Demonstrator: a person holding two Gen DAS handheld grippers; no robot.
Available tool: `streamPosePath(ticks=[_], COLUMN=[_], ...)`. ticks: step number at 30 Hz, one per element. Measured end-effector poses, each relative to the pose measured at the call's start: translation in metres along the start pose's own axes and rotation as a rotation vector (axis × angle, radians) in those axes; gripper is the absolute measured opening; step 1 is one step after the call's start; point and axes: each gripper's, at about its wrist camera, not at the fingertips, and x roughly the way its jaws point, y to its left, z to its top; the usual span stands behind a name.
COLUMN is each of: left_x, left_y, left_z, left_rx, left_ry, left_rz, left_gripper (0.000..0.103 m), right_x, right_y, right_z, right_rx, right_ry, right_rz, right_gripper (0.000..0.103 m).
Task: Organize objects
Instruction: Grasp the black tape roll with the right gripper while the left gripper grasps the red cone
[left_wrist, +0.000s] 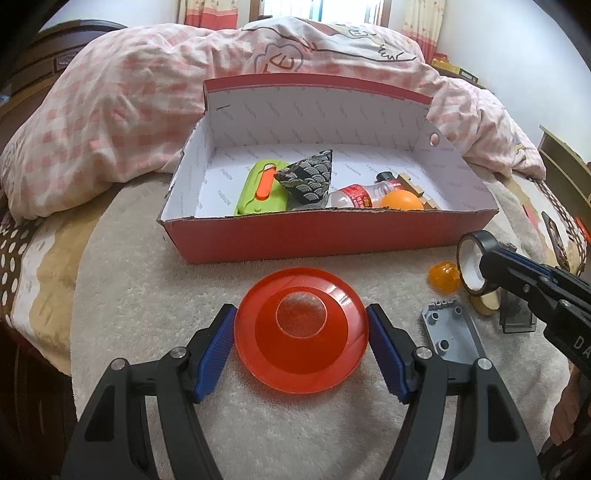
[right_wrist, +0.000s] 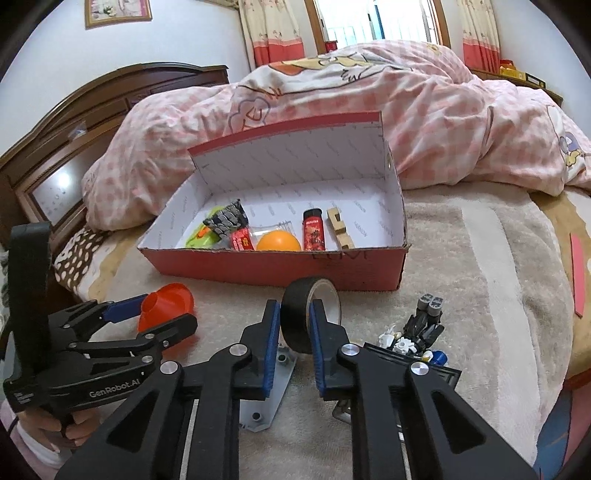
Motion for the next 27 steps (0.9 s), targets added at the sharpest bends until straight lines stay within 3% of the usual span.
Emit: streamPosePath(ticks=[15,27], left_x=[-0.026,-0.045], left_y=[-0.008,-0.019], left_z=[0.006,0.034], left_rx=[0.014,0.043], left_ry=[-0.051,-0.097], left_rz=[-0.014,-0.031], left_gripper=[0.071,0.071], right_x=[-0.022,-0.034], right_y=[0.005,0.003], right_z=[0.005,0.022], right_rx=[0.002,-0.008], right_ry=[-0.059,-0.096], right_rz=[0.022,0.034], right_gripper=[0.017,0.017])
